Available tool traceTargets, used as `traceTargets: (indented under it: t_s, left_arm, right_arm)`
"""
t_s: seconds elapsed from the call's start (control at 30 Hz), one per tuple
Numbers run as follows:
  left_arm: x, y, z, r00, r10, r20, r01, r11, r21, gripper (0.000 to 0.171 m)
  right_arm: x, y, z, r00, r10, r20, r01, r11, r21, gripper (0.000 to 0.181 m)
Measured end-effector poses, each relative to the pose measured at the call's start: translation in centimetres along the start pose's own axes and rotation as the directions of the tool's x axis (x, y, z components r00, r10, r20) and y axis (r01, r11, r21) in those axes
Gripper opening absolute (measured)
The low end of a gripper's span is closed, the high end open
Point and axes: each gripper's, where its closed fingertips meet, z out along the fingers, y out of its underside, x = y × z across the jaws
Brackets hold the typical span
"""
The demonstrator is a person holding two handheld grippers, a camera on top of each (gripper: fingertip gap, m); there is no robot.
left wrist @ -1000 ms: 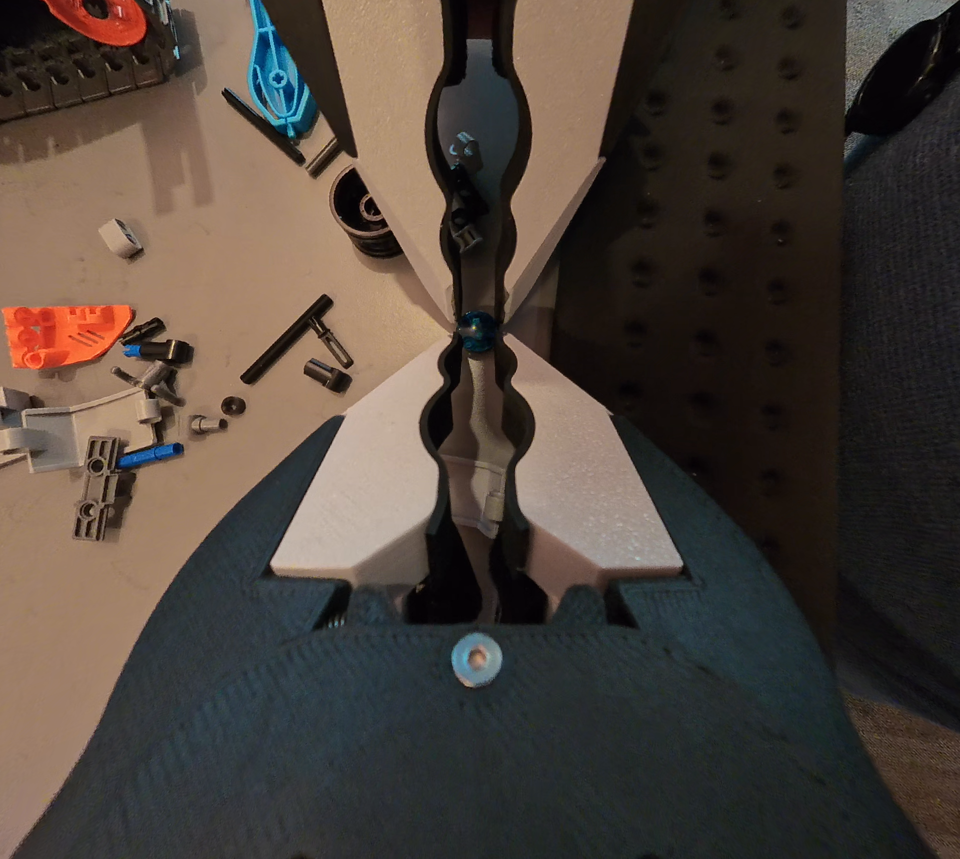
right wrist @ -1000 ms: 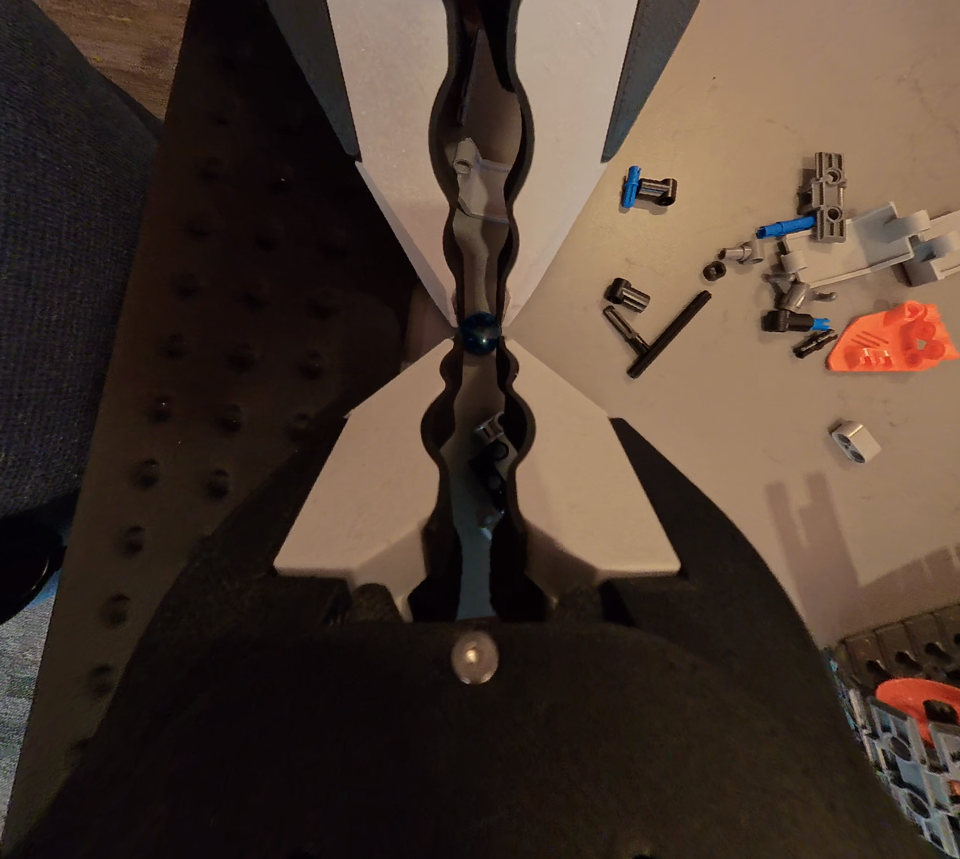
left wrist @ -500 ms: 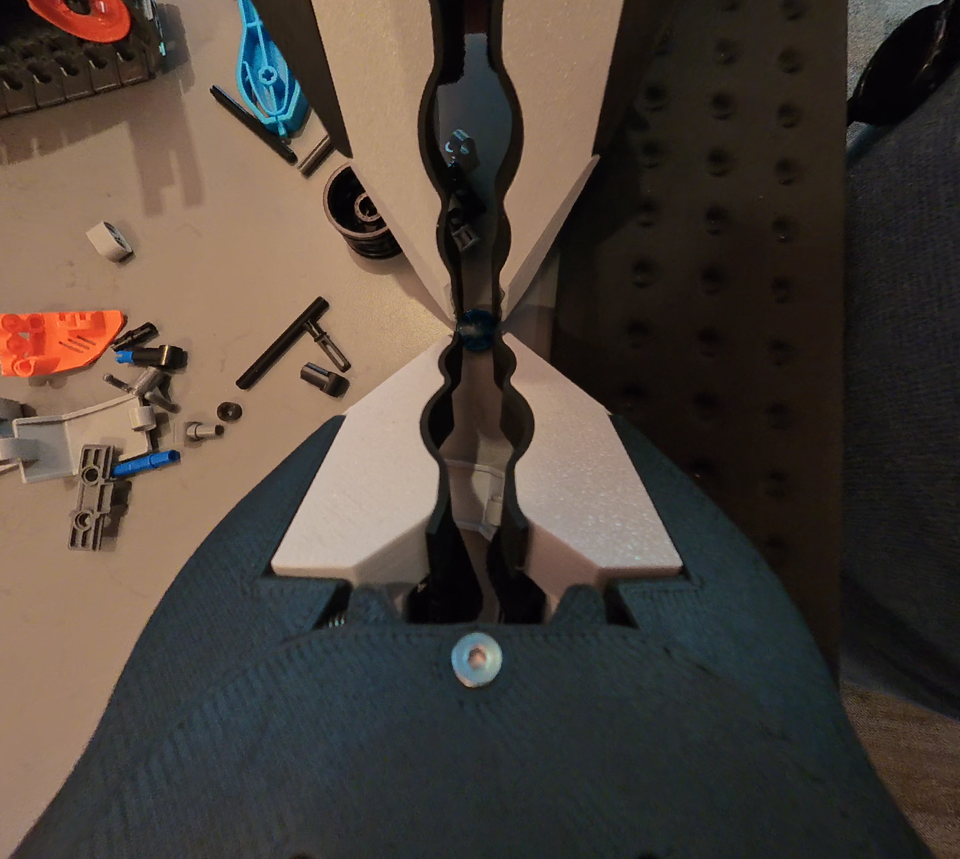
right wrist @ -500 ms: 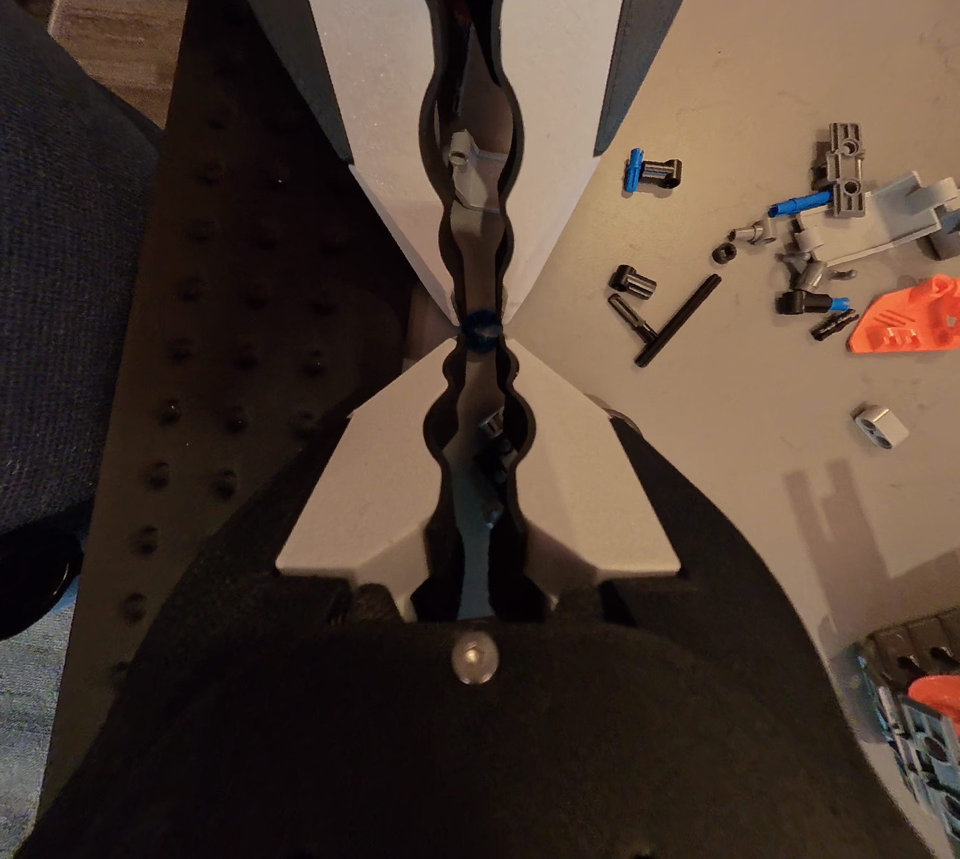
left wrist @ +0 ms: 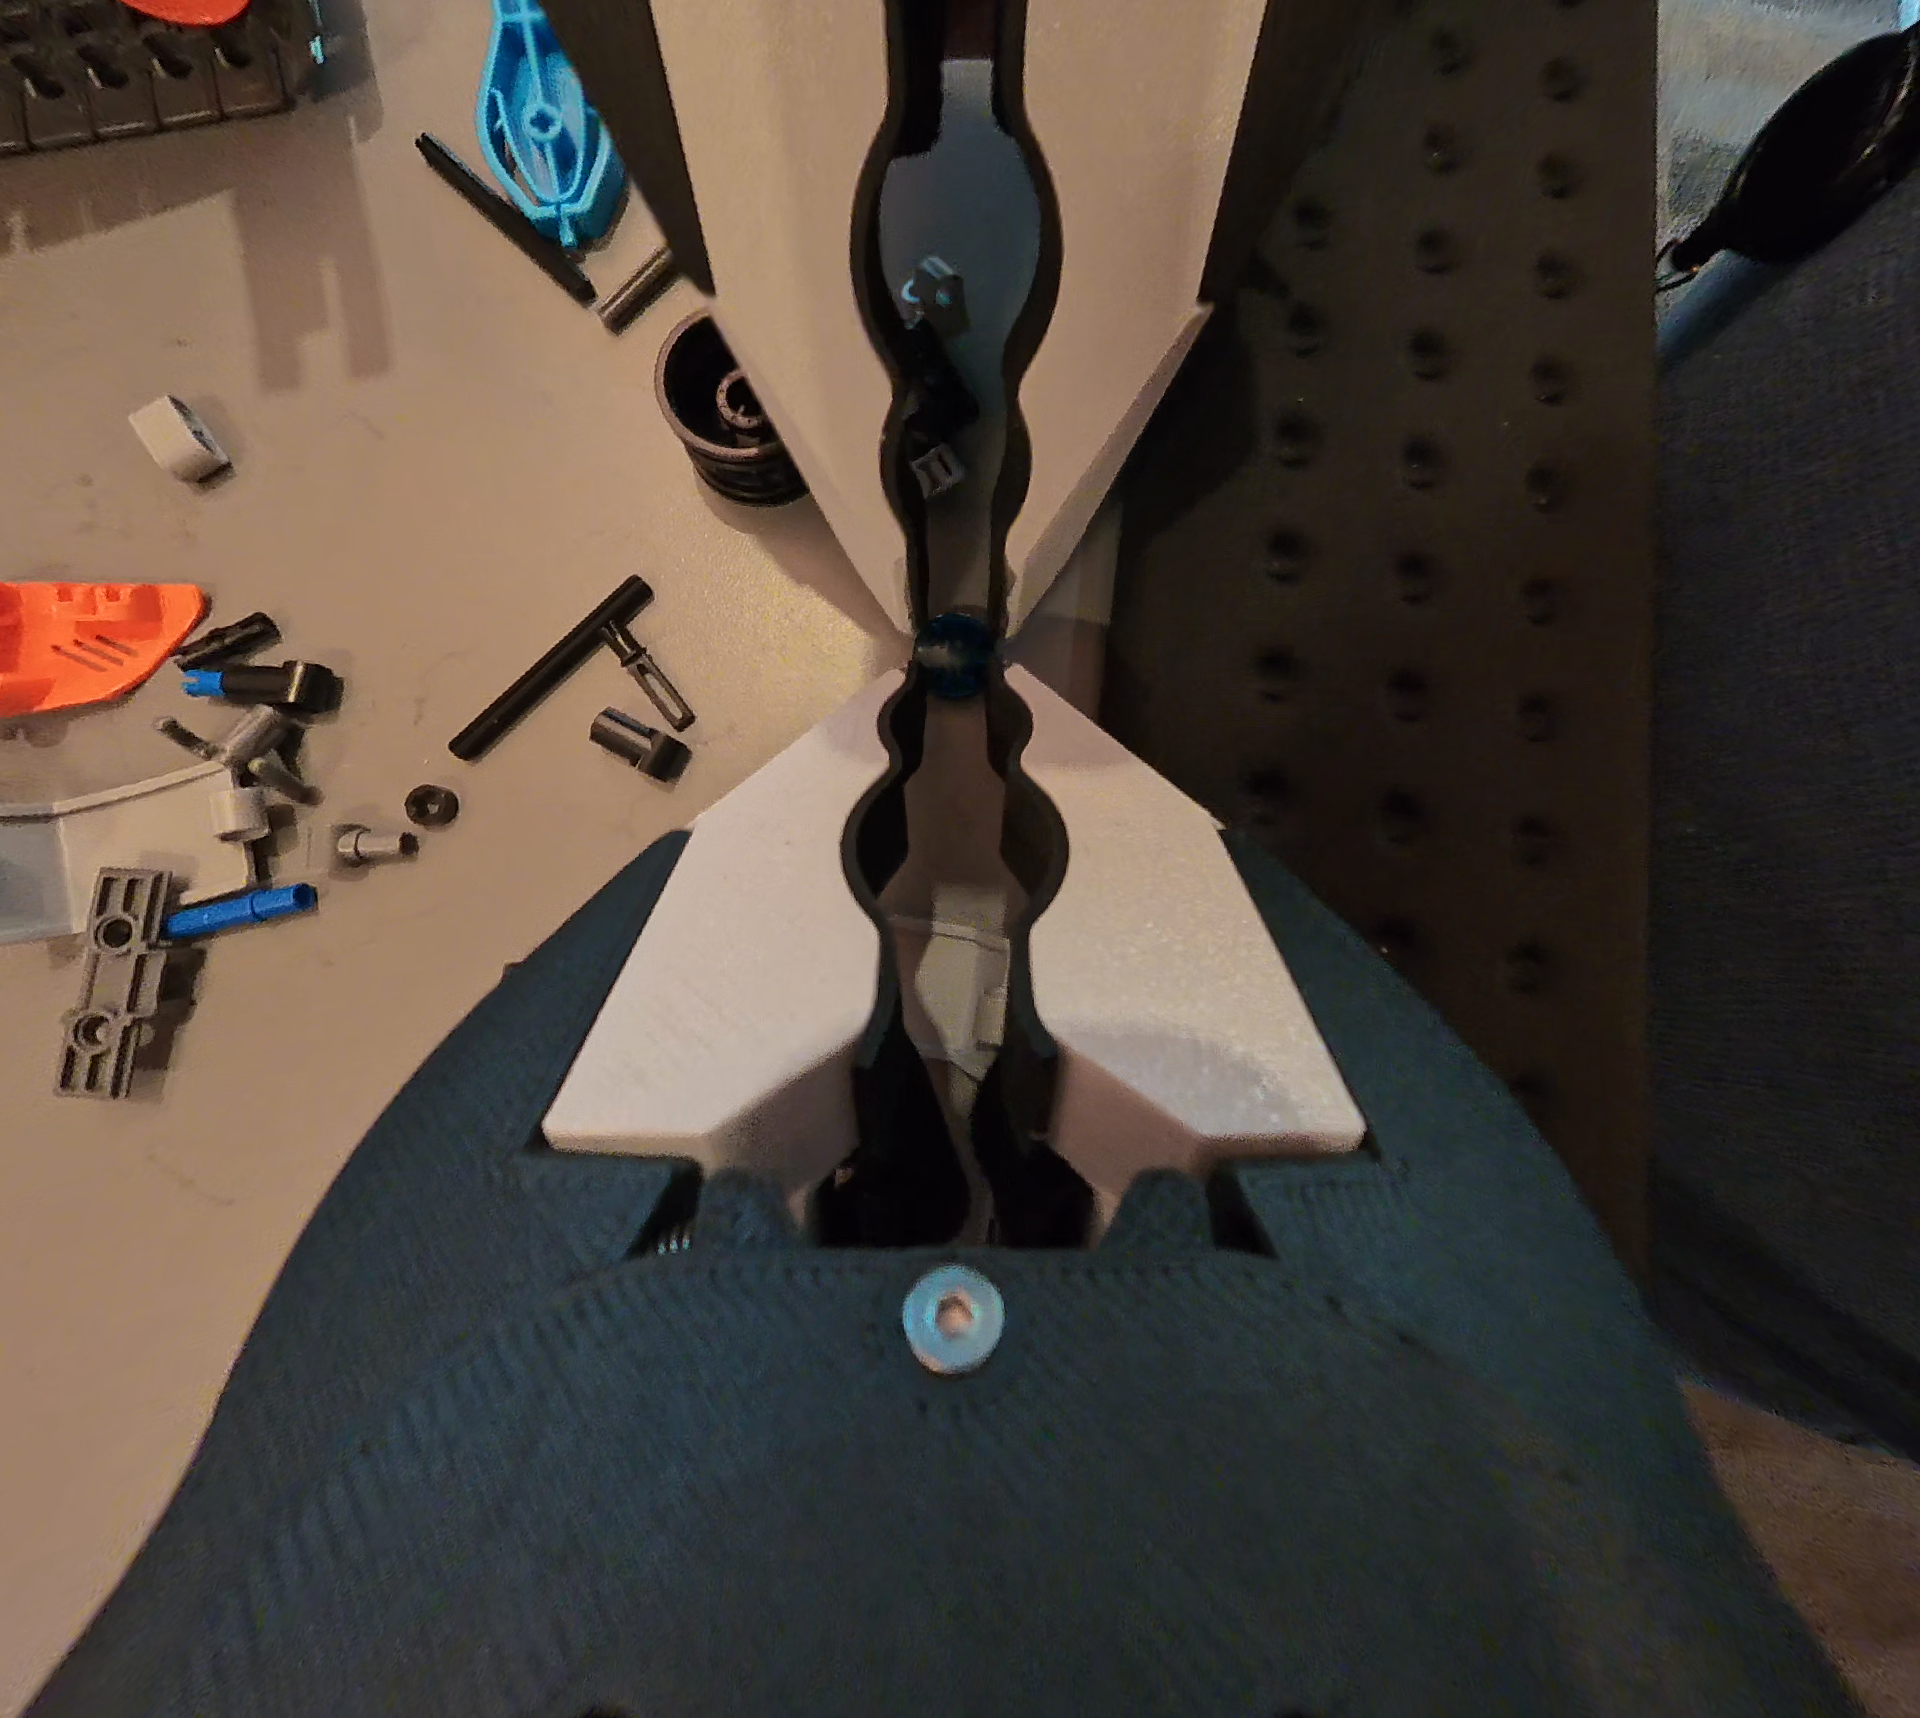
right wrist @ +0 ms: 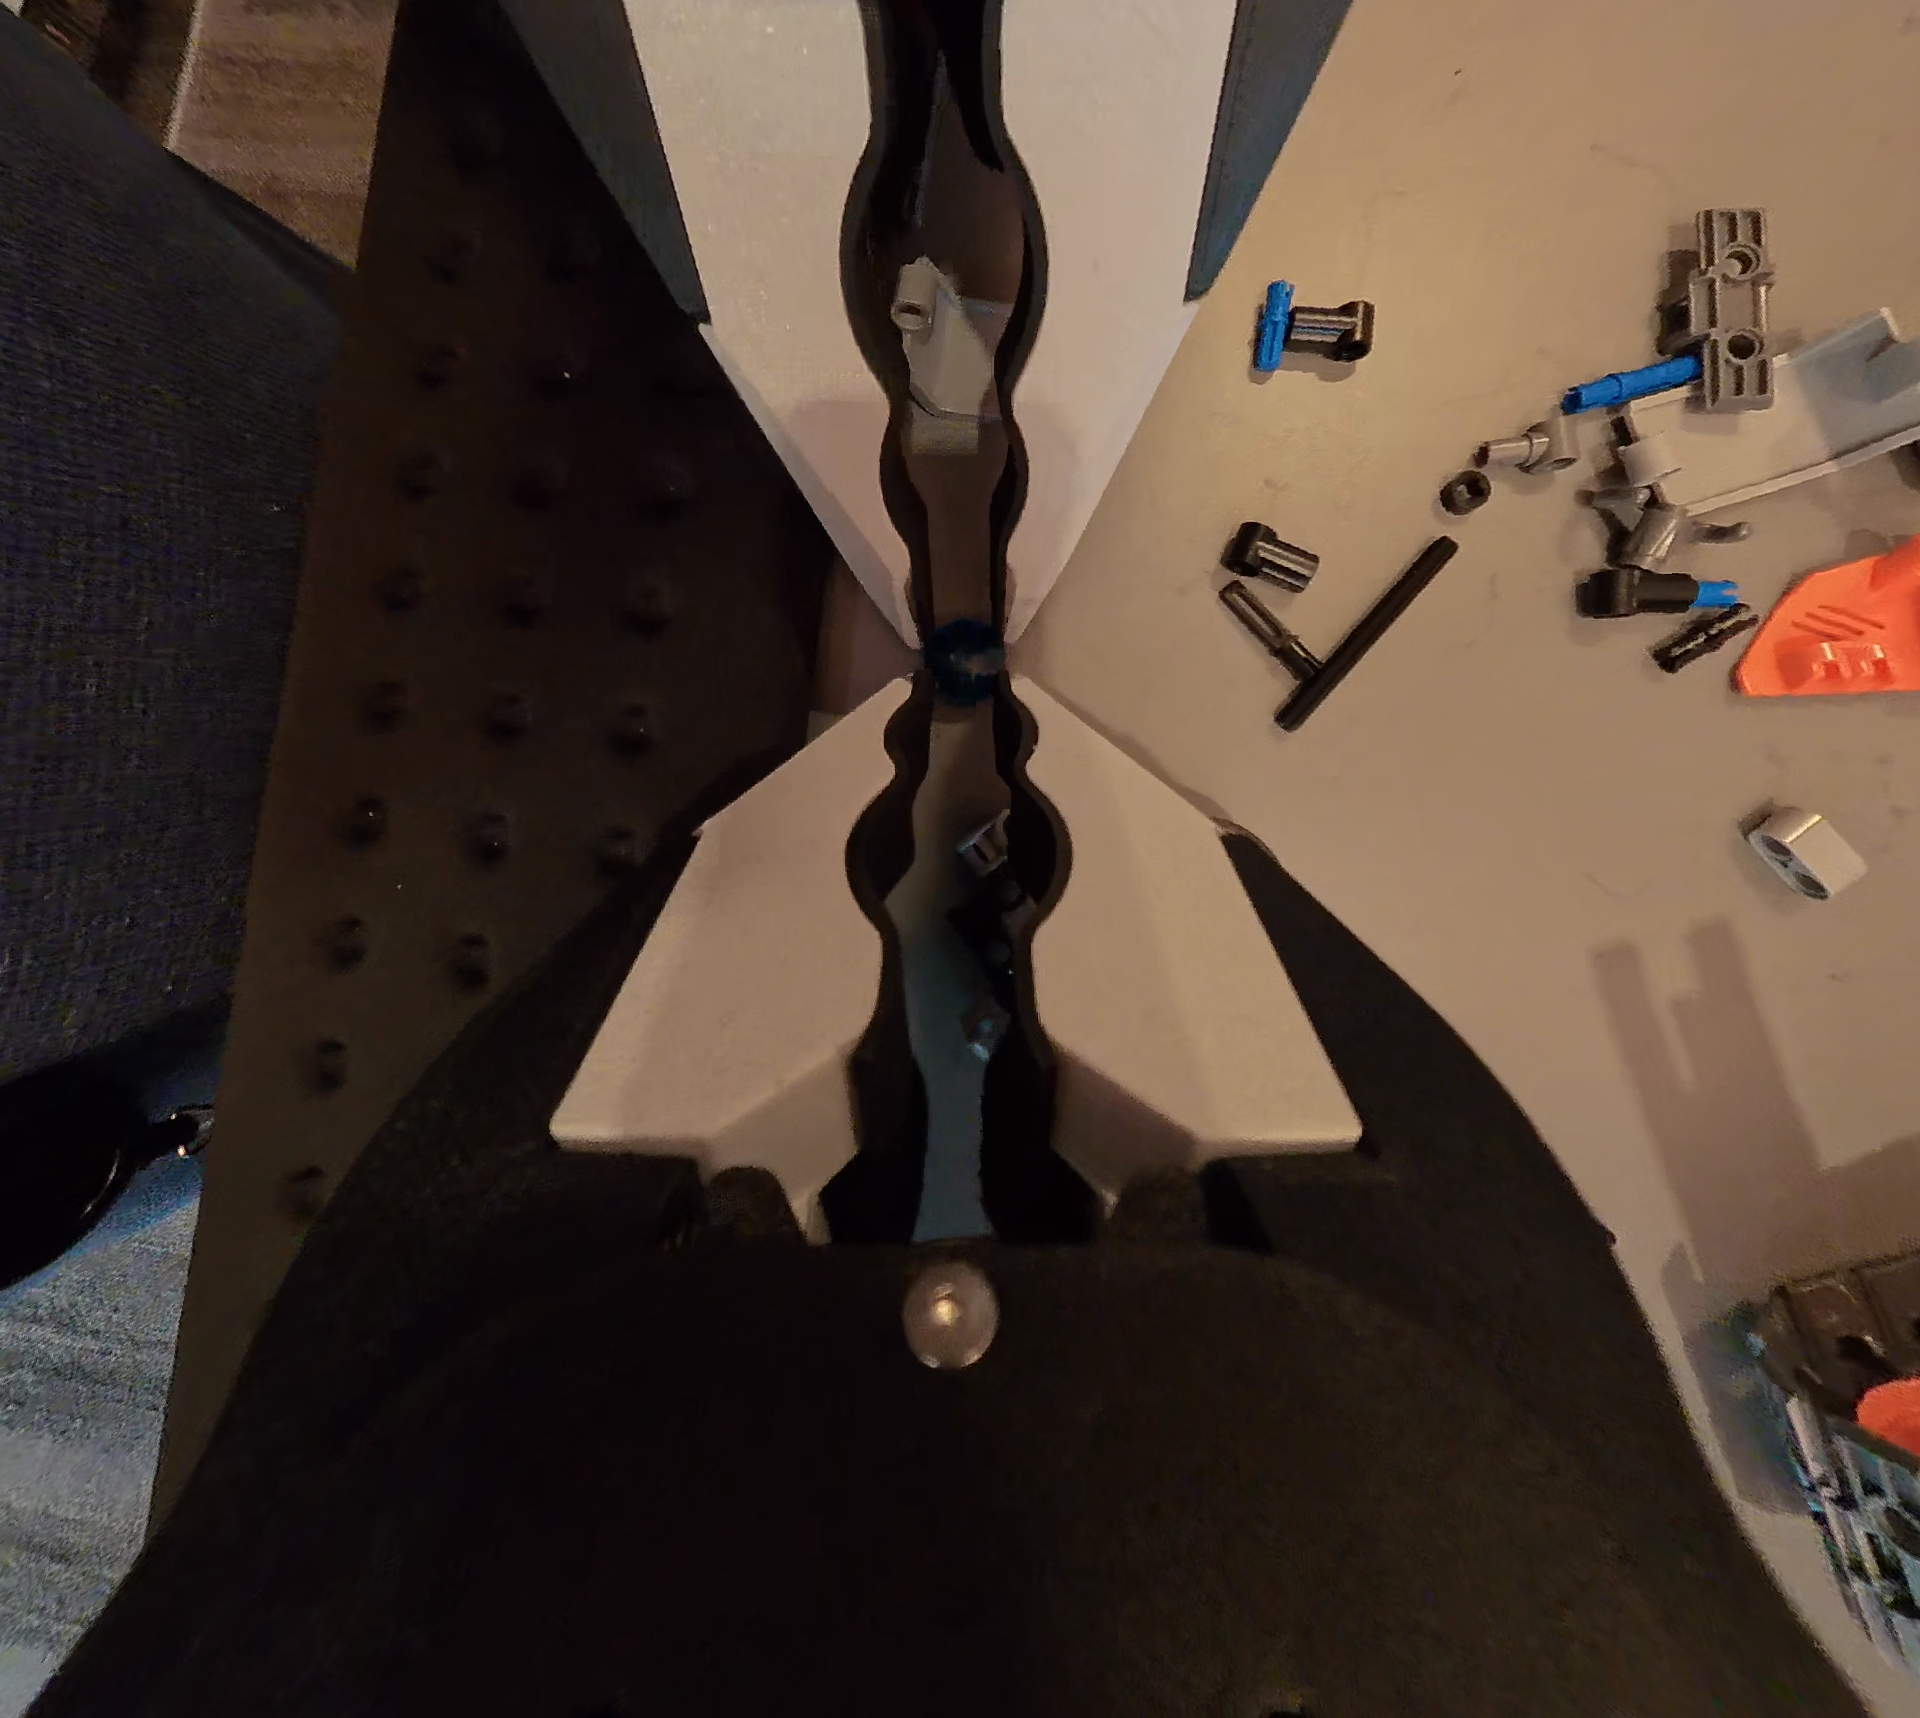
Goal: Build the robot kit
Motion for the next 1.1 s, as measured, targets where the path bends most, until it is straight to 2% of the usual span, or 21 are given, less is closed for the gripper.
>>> traceTargets:
  t_s: [0.03,0.1,0.17,0.27,0.37,0.6,0.63,0.7,0.77,0.9,1.03,1.1]
  left_arm:
    - [-0.1,0.0,-0.1,1.000,-0.014,0.004,0.014,1.000,-0.004,0.009]
    - [-0.2,0.2,-0.1,1.000,-0.018,0.022,0.018,0.999,-0.031,0.022]
    - [0.0,0.1,0.0,1.000,-0.018,0.022,0.019,0.999,-0.037,0.022]
    - [-0.4,-0.1,0.1,0.999,-0.016,0.046,0.019,0.998,-0.065,0.032]
    - [-0.6,-0.3,0.7,0.998,-0.018,0.068,0.024,0.996,-0.085,0.028]
    - [-1.0,-0.4,0.8,0.993,-0.062,0.099,0.073,0.992,-0.107,0.033]
    - [-1.1,-0.4,0.8,0.993,-0.066,0.102,0.077,0.991,-0.108,0.031]
    - [-1.1,-0.4,0.9,0.992,-0.055,0.111,0.069,0.990,-0.122,0.013]
    - [-1.1,-0.5,0.9,0.991,-0.061,0.116,0.075,0.990,-0.119,0.014]
    - [-1.7,-1.0,0.6,0.986,-0.074,0.150,0.084,0.994,-0.064,0.013]
    - [-2.5,-4.3,-0.2,0.982,-0.099,0.158,0.083,0.991,0.105,0.013]
    - [-3.0,-5.4,-0.2,0.982,-0.096,0.163,0.075,0.989,0.130,0.014]
  right_arm:
    - [-0.1,-0.3,-0.3,1.000,-0.002,0.000,0.002,1.000,0.017,0.007]
    - [-0.3,-0.8,-1.0,1.000,-0.009,-0.001,0.009,0.998,0.055,0.014]
    - [-0.1,-0.8,-1.8,1.000,-0.012,-0.014,0.013,0.997,0.077,0.012]
    - [0.3,-0.8,-3.4,0.999,0.007,-0.039,-0.002,0.992,0.127,0.007]
    - [0.6,-0.4,-4.0,0.999,0.022,-0.046,-0.014,0.988,0.151,0.006]
    - [1.1,0.3,-5.5,0.997,0.039,-0.070,-0.025,0.979,0.201,0.004]
    - [1.1,0.3,-5.8,0.996,0.041,-0.073,-0.025,0.977,0.210,0.004]
    - [1.3,0.4,-6.3,0.995,0.047,-0.083,-0.027,0.974,0.226,0.004]
    - [1.6,0.6,-6.7,0.994,0.059,-0.094,-0.035,0.971,0.238,0.003]
    - [2.0,1.0,-7.5,0.990,0.078,-0.119,-0.045,0.965,0.259,0.002]
    - [2.2,1.5,-7.8,0.987,0.094,-0.129,-0.057,0.962,0.266,0.002]
    - [2.3,1.7,-7.8,0.986,0.096,-0.135,-0.058,0.963,0.261,0.002]
